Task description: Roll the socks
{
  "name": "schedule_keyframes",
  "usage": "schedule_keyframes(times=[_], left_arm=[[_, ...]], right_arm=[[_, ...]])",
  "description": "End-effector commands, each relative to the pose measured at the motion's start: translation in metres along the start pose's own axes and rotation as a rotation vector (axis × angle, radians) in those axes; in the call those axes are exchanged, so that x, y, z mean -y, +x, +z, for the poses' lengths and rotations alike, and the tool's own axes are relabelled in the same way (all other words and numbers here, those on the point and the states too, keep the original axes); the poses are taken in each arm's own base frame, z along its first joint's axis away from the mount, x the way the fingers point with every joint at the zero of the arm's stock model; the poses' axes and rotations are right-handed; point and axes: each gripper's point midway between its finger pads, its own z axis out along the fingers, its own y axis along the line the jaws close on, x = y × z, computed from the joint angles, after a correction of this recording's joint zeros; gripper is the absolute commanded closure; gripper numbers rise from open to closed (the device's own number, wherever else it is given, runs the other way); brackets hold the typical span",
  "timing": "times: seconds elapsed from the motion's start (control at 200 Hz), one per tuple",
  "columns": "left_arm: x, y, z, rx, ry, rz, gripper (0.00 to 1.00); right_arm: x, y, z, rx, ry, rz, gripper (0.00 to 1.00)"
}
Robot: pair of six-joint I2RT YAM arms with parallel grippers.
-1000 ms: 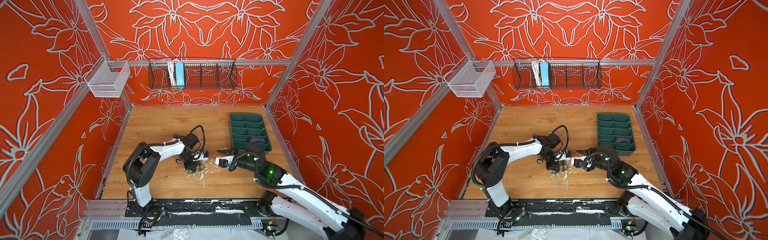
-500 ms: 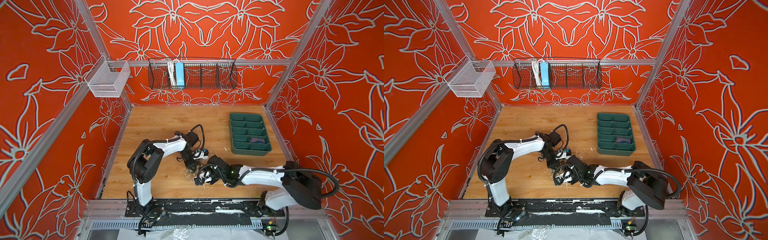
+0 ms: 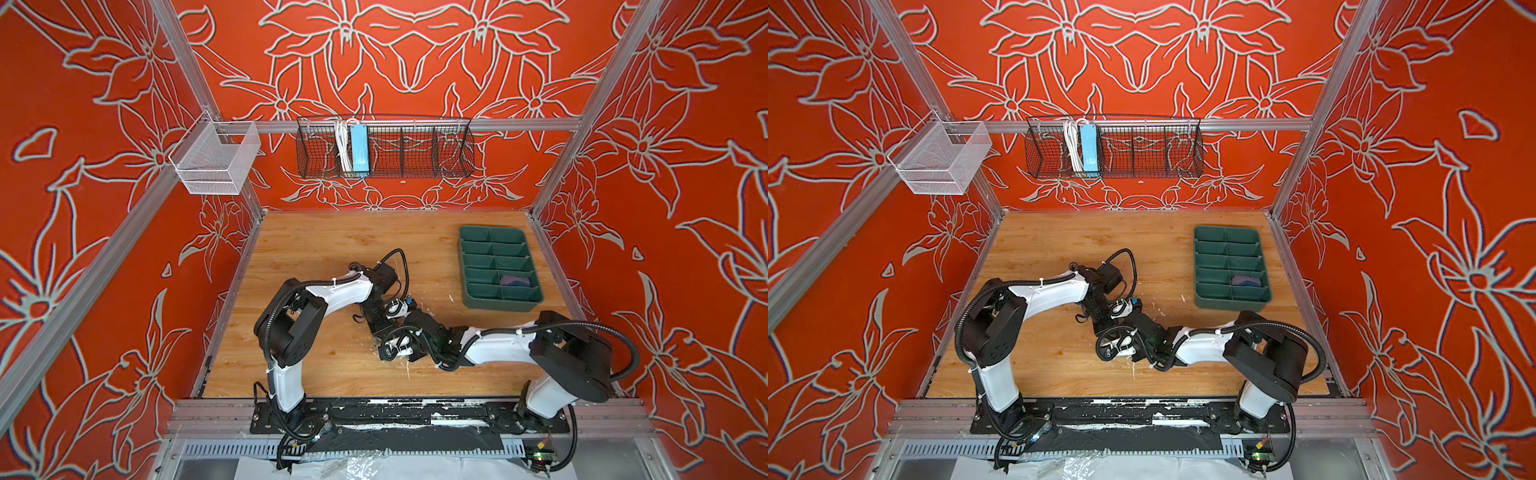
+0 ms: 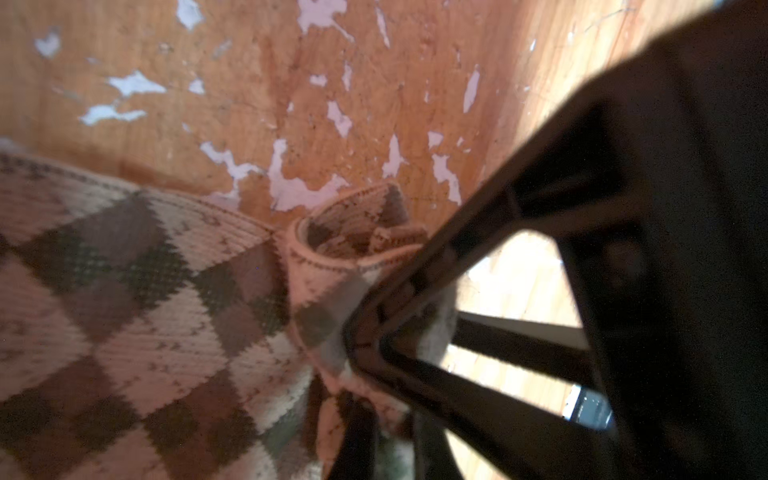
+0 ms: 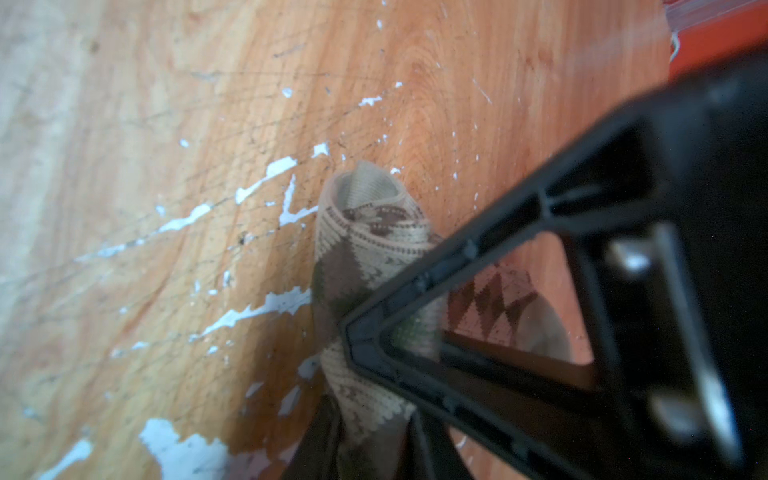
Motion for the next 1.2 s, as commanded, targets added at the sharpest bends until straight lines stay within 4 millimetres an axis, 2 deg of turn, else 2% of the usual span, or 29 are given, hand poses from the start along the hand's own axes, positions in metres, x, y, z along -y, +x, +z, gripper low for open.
schedule_keyframes(times=[0.0, 0.17, 0.31, 0.47, 0.621, 0.766, 0.801, 0.911, 1.026, 1.116, 1.196], left_arm=[[0.002, 0.010, -0.001, -0.013, -0.024, -0.016, 0.89], [0.006, -0.004, -0.029, 0.105, -0.110, 0.007, 0.78], [-0.003, -0.006, -0.056, 0.206, -0.282, 0.000, 0.70], [-0.023, 0.004, -0.096, 0.330, -0.568, -0.040, 0.65], [-0.041, 0.021, -0.146, 0.435, -0.858, -0.126, 0.64], [-0.040, 0.039, -0.192, 0.515, -1.049, -0.183, 0.63], [-0.033, 0.042, -0.209, 0.566, -1.090, -0.185, 0.60], [-0.015, 0.044, -0.243, 0.684, -1.156, -0.141, 0.51], [0.014, 0.038, -0.273, 0.799, -1.180, -0.005, 0.47], [0.042, 0.025, -0.278, 0.839, -1.129, 0.194, 0.45], [0.060, 0.016, -0.270, 0.804, -1.079, 0.346, 0.43]], right_arm=[[-0.016, 0.012, 0.001, -0.071, -0.102, 0.037, 1.00], [-0.032, 0.019, -0.007, -0.108, -0.206, 0.095, 1.00], [-0.048, 0.014, -0.019, -0.097, -0.355, 0.142, 1.00], [-0.056, 0.004, -0.036, -0.074, -0.556, 0.243, 1.00], [-0.059, -0.005, -0.048, -0.067, -0.762, 0.360, 1.00], [-0.050, -0.009, -0.052, -0.034, -0.874, 0.437, 1.00], [-0.046, -0.009, -0.050, -0.033, -0.885, 0.460, 1.00], [-0.034, -0.003, -0.041, -0.056, -0.893, 0.508, 1.00], [-0.028, 0.009, -0.027, -0.125, -0.855, 0.503, 1.00], [-0.022, 0.016, -0.016, -0.160, -0.809, 0.502, 1.00], [-0.019, 0.019, -0.010, -0.173, -0.786, 0.495, 1.00]])
